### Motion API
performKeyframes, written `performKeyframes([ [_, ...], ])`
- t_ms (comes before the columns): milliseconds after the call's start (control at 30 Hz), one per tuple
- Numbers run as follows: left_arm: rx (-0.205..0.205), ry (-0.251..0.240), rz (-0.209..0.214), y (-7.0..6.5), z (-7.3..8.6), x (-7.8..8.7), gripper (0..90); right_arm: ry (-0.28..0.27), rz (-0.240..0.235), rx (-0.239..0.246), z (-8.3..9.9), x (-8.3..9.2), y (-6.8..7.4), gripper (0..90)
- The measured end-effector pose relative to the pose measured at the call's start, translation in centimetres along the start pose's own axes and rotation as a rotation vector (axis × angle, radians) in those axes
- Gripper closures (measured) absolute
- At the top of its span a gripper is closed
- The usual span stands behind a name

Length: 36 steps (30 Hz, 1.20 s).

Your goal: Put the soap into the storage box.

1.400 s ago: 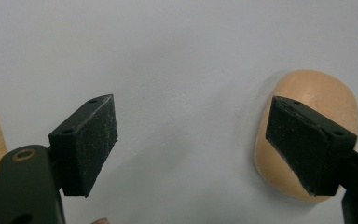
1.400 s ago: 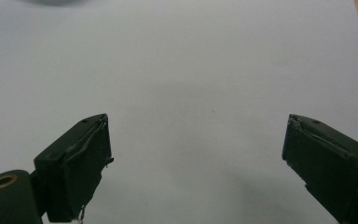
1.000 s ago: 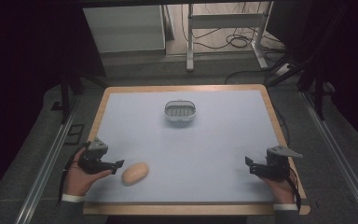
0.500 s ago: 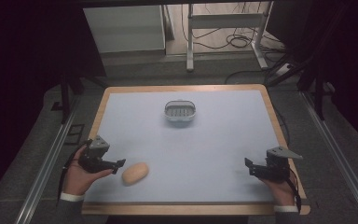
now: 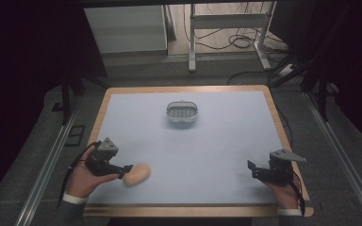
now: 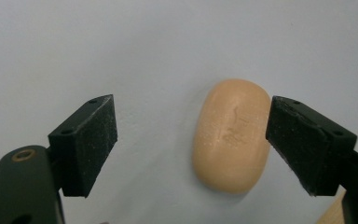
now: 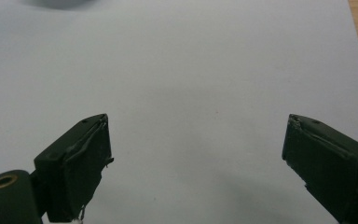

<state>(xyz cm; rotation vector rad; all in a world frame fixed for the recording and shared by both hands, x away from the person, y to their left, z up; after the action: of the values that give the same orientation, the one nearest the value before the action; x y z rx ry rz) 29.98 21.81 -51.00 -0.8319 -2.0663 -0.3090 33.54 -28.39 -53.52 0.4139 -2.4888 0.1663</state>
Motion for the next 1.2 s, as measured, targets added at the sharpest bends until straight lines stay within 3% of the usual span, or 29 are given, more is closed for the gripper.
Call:
performKeyframes([
  [300, -0.021, 0.061, 0.038, -0.7, 0.1, -1.0, 19.9, 0.003, -0.002, 0.006, 0.0, -0.1, 0.1, 7.8],
  [500, -0.037, 0.128, 0.061, -1.5, 0.3, -2.4, 19.6, 0.006, 0.001, 0.006, 0.1, -0.1, 0.1, 7.8],
  [1200, -0.095, 0.248, 0.058, -2.4, 0.7, -5.4, 20.4, 0.025, 0.010, 0.009, 0.5, -0.3, 0.1, 7.8],
])
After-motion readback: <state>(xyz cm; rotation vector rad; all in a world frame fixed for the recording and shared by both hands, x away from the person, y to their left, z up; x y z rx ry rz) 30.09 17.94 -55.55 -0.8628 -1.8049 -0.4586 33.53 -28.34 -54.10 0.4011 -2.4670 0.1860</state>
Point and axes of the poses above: each handheld gripper's, and its own axes: x roughly backward along the jaws, z roughly out of its underside, y roughly to its left, the point moved 5 cm from there along -x, roughly forward along the jaws, and after that the axes turned 4 degrees about z, right-handed, at the moved point
